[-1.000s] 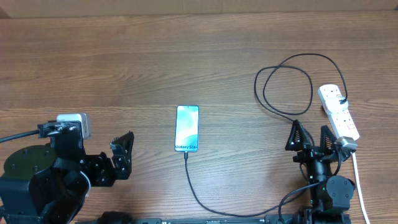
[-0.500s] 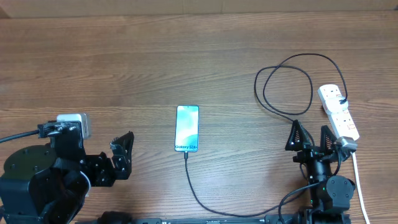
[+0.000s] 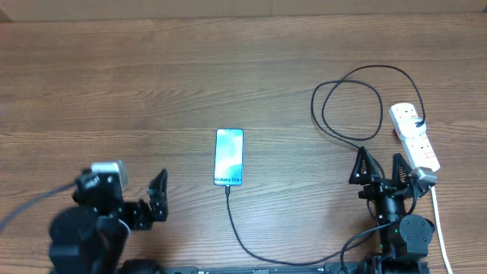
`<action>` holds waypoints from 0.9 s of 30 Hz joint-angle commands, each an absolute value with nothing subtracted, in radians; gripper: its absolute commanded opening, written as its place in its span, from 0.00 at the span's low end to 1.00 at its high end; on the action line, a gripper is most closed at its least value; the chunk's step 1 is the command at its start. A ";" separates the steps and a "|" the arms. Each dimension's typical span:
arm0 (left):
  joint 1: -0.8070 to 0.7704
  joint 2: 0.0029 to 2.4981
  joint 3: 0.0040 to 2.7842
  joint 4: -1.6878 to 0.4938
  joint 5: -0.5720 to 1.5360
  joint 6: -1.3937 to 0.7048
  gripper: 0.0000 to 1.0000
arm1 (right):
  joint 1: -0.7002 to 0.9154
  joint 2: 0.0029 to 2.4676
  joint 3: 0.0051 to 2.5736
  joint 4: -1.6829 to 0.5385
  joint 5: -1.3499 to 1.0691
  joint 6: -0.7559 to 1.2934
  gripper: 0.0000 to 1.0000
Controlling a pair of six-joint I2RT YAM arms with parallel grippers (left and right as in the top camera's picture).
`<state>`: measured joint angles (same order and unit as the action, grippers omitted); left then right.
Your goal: Plug charger to phone and switch on socket
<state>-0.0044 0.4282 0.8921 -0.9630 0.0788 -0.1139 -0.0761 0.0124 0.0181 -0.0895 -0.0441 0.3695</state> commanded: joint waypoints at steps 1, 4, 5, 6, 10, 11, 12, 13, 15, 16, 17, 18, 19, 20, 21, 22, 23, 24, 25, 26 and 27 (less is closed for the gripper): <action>0.074 0.218 0.617 -0.769 0.186 -0.080 0.99 | -0.070 0.003 0.008 -0.082 -0.035 0.361 1.00; 0.114 0.121 0.427 -0.555 0.242 -0.047 1.00 | -0.070 0.003 0.008 -0.082 -0.035 0.361 1.00; 0.119 0.100 0.372 -0.487 0.249 -0.038 1.00 | -0.070 0.003 0.008 -0.082 -0.035 0.361 1.00; 0.121 0.075 0.308 -0.409 0.249 -0.023 0.99 | -0.070 0.003 0.008 -0.082 -0.035 0.361 1.00; 0.121 0.005 0.102 -0.165 0.244 0.036 1.00 | -0.070 0.003 0.008 -0.082 -0.035 0.361 1.00; 0.120 0.002 0.071 -0.126 0.236 0.039 1.00 | -0.070 0.003 0.008 -0.082 -0.035 0.361 1.00; 0.120 0.004 0.039 -0.087 0.222 0.039 1.00 | -0.070 0.003 0.008 -0.082 -0.035 0.361 1.00; 0.119 0.003 0.009 -0.052 0.197 0.038 0.99 | -0.070 0.003 0.008 -0.082 -0.035 0.361 1.00; 0.112 0.003 0.004 -0.065 0.162 0.038 0.99 | -0.070 0.003 0.008 -0.082 -0.035 0.361 1.00; 0.109 0.003 0.004 -0.070 0.104 0.029 1.00 | -0.070 0.003 0.008 -0.082 -0.035 0.361 1.00; 0.109 0.003 0.004 -0.074 0.070 0.010 1.00 | -0.070 0.003 0.008 -0.082 -0.035 0.361 1.00; 0.109 0.003 0.004 -0.078 0.041 -0.021 0.99 | -0.070 0.003 0.008 -0.082 -0.035 0.361 1.00; 0.109 0.003 0.004 -0.078 0.012 -0.063 1.00 | -0.070 0.003 0.008 -0.082 -0.035 0.361 1.00; 0.109 0.003 0.004 -0.078 0.000 -0.072 1.00 | -0.070 0.003 0.008 -0.082 -0.035 0.361 1.00; 0.109 0.003 0.004 -0.078 -0.004 -0.072 1.00 | -0.070 0.003 0.008 -0.082 -0.035 0.361 1.00; 0.109 0.003 0.004 -0.078 -0.008 -0.072 1.00 | -0.070 0.003 0.008 -0.082 -0.035 0.361 1.00; 0.109 0.003 0.004 -0.078 -0.007 -0.068 1.00 | -0.070 0.003 0.008 -0.082 -0.035 0.361 1.00; 0.109 0.003 0.004 -0.078 -0.004 -0.050 1.00 | -0.070 0.003 0.008 -0.082 -0.035 0.361 1.00; 0.109 0.003 0.004 -0.078 0.001 -0.031 1.00 | -0.070 0.003 0.008 -0.082 -0.035 0.361 1.00; 0.107 0.003 0.004 -0.078 0.005 -0.005 1.00 | -0.070 0.003 0.008 -0.082 -0.035 0.361 1.00; 0.101 0.003 0.004 -0.078 0.006 0.027 1.00 | -0.070 0.003 0.008 -0.082 -0.035 0.361 1.00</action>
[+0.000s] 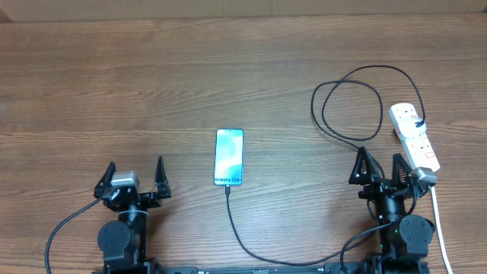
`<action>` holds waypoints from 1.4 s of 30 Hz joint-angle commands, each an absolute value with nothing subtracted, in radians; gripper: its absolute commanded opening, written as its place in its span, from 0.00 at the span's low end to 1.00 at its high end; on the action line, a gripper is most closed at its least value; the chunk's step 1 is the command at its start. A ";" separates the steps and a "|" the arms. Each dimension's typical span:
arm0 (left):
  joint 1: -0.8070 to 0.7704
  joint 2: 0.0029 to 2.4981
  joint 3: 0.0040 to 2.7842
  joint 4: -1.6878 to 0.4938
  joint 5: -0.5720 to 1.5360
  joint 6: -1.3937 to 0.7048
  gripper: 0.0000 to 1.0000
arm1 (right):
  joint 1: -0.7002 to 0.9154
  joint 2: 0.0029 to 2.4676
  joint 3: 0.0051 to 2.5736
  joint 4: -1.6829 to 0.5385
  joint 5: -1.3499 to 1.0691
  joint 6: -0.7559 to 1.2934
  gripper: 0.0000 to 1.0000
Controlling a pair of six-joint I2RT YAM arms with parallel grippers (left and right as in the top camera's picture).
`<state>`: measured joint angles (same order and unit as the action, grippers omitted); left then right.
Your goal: Plug charger to phone and switch on socket
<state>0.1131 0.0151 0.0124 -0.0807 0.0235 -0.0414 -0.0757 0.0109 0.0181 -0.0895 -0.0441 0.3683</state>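
Note:
The phone (pixel 229 157) lies face up mid-table, screen lit, with the black charger cable (pixel 242 236) plugged into its near end. That cable runs off toward the front and reappears as loops (pixel 350 99) leading to the white socket strip (pixel 415 137) at the right edge. My left gripper (pixel 135 177) stands open at the front left, well left of the phone. The right gripper (pixel 379 165) is open at the front right, just beside the strip's near end. Nothing is held by either.
The wooden table (pixel 114 84) spreads out behind both arms. A white lead (pixel 439 228) from the strip runs off the front right edge, close to the right arm.
The left arm has turned from a sideways pose with its fingers at the right to facing straight back, fingers open and upright. Phone, cable, strip and right arm are unchanged.

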 commanded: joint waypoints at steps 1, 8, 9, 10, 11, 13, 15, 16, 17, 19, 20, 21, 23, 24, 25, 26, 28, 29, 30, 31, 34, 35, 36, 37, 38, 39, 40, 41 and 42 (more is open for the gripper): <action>0.096 0.003 0.004 -0.077 0.004 0.040 0.99 | -0.070 0.003 0.008 -0.082 -0.035 0.361 1.00; 0.093 0.003 0.004 -0.077 0.006 0.039 1.00 | -0.070 0.003 0.008 -0.082 -0.035 0.361 1.00; 0.093 0.003 0.004 -0.077 0.006 0.039 1.00 | -0.070 0.003 0.008 -0.082 -0.035 0.361 1.00; 0.093 0.004 0.004 -0.077 0.006 0.039 0.99 | -0.070 0.003 0.008 -0.082 -0.035 0.361 1.00; 0.093 0.004 0.004 -0.077 0.006 0.039 1.00 | -0.070 0.003 0.008 -0.082 -0.035 0.361 1.00; 0.093 0.004 0.004 -0.077 0.005 0.039 1.00 | -0.070 0.003 0.008 -0.082 -0.035 0.361 1.00; 0.093 0.004 0.004 -0.077 0.005 0.039 1.00 | -0.070 0.003 0.008 -0.082 -0.035 0.361 1.00; 0.093 0.004 0.004 -0.077 0.005 0.039 1.00 | -0.070 0.003 0.008 -0.082 -0.035 0.361 1.00; 0.093 0.004 0.004 -0.077 0.005 0.039 1.00 | -0.070 0.003 0.008 -0.082 -0.035 0.361 1.00; 0.093 0.004 0.004 -0.077 0.005 0.039 1.00 | -0.070 0.003 0.008 -0.082 -0.035 0.361 1.00; 0.093 0.004 0.004 -0.077 0.005 0.039 1.00 | -0.070 0.003 0.008 -0.082 -0.035 0.361 1.00; 0.093 0.004 0.004 -0.077 0.005 0.039 0.99 | -0.070 0.003 0.008 -0.082 -0.035 0.361 1.00; 0.093 0.004 0.004 -0.077 0.005 0.039 0.99 | -0.070 0.003 0.008 -0.082 -0.035 0.361 1.00; 0.093 0.004 0.004 -0.077 0.005 0.039 1.00 | -0.070 0.003 0.008 -0.082 -0.035 0.361 1.00; 0.093 0.004 0.004 -0.077 0.005 0.039 0.99 | -0.070 0.002 0.008 -0.082 -0.035 0.361 1.00; 0.093 0.004 0.004 -0.077 0.005 0.039 1.00 | -0.069 0.002 0.008 -0.082 -0.035 0.361 1.00; 0.093 0.004 0.004 -0.077 0.005 0.039 1.00 | -0.066 0.002 0.008 -0.084 -0.025 0.352 1.00; 0.093 0.004 0.004 -0.077 0.005 0.039 1.00 | -0.065 0.002 0.008 -0.084 -0.023 0.336 1.00; 0.093 0.004 0.004 -0.077 0.005 0.039 1.00 | -0.065 0.002 0.008 -0.084 -0.025 0.300 1.00; 0.093 0.004 0.004 -0.077 0.005 0.039 1.00 | -0.065 0.002 0.008 -0.084 -0.028 0.274 1.00; 0.093 0.004 0.004 -0.077 0.005 0.039 1.00 | -0.065 0.002 0.008 -0.085 -0.032 0.144 1.00; 0.093 0.004 0.004 -0.077 0.005 0.039 1.00 | -0.065 0.002 0.008 -0.085 -0.032 0.097 1.00; 0.093 0.004 0.004 -0.077 0.005 0.039 1.00 | -0.065 0.002 0.008 -0.085 -0.031 0.064 1.00; 0.093 0.004 0.004 -0.077 0.005 0.039 0.99 | -0.065 0.002 0.008 -0.085 -0.031 0.044 1.00; 0.093 0.004 0.004 -0.077 0.005 0.039 1.00 | -0.065 0.002 0.008 -0.085 -0.031 0.027 1.00; 0.093 0.004 0.004 -0.077 0.005 0.039 1.00 | -0.065 0.002 0.008 -0.085 -0.030 0.016 1.00; 0.093 0.004 0.004 -0.077 0.005 0.039 1.00 | -0.065 0.002 0.008 -0.085 -0.030 0.007 1.00; 0.093 0.004 0.004 -0.077 0.005 0.039 1.00 | -0.065 0.002 0.008 -0.085 -0.031 0.001 1.00; 0.093 0.004 0.004 -0.077 0.005 0.039 1.00 | -0.065 0.002 0.008 -0.085 -0.031 0.002 1.00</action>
